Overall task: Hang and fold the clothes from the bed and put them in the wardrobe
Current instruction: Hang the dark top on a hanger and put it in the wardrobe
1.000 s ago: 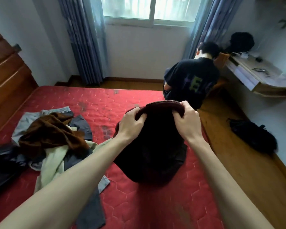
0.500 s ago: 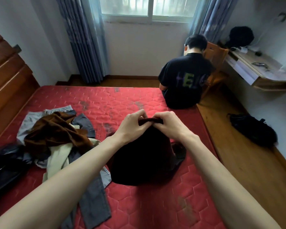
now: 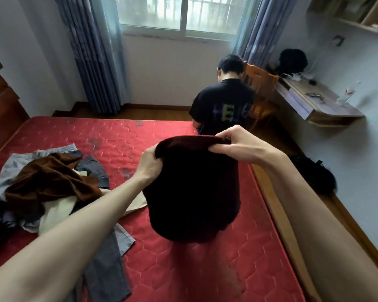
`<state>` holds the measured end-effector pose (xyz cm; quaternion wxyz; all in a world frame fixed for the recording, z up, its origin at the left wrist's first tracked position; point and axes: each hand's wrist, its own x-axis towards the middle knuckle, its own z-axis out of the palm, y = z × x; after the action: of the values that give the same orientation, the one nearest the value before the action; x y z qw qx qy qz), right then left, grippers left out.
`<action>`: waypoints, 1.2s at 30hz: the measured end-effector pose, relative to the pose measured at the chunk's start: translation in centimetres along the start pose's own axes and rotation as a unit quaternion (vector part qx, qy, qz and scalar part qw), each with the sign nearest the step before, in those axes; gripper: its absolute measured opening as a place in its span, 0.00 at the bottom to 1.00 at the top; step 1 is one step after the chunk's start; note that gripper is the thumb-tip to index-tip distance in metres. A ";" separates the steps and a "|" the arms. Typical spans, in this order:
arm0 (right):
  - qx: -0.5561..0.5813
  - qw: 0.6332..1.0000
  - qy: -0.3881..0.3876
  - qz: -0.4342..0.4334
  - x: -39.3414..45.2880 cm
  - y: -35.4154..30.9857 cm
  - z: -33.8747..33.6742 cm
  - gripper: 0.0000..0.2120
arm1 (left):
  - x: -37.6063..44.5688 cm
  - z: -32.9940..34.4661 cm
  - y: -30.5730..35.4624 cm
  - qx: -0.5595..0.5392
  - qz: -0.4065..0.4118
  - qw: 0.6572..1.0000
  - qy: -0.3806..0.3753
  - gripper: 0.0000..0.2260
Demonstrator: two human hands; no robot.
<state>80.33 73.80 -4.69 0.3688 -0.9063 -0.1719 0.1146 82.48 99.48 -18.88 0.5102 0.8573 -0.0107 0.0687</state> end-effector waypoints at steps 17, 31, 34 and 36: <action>-0.008 0.981 0.174 0.086 2.1 3.1 7.1 0.07 | 2.8 -1.5 15.2 0.209 0.174 0.961 -0.041 0.05; 0.352 0.912 0.121 0.173 0.4 -3.3 6.4 0.08 | 1.7 -1.9 2.6 0.295 -0.006 0.951 -0.087 0.31; 0.428 0.868 0.115 0.222 -0.6 -3.2 5.3 0.07 | -0.1 -1.0 -0.6 0.233 -0.185 0.950 -0.096 0.46; 0.450 0.856 0.133 0.219 -1.2 -2.6 4.4 0.06 | -2.4 -0.1 -1.7 0.179 -0.272 0.938 -0.122 0.53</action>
<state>77.16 77.83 -5.87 0.7211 -0.6623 0.1520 0.1354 80.23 100.26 -20.67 0.3422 0.9065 0.1730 -0.1765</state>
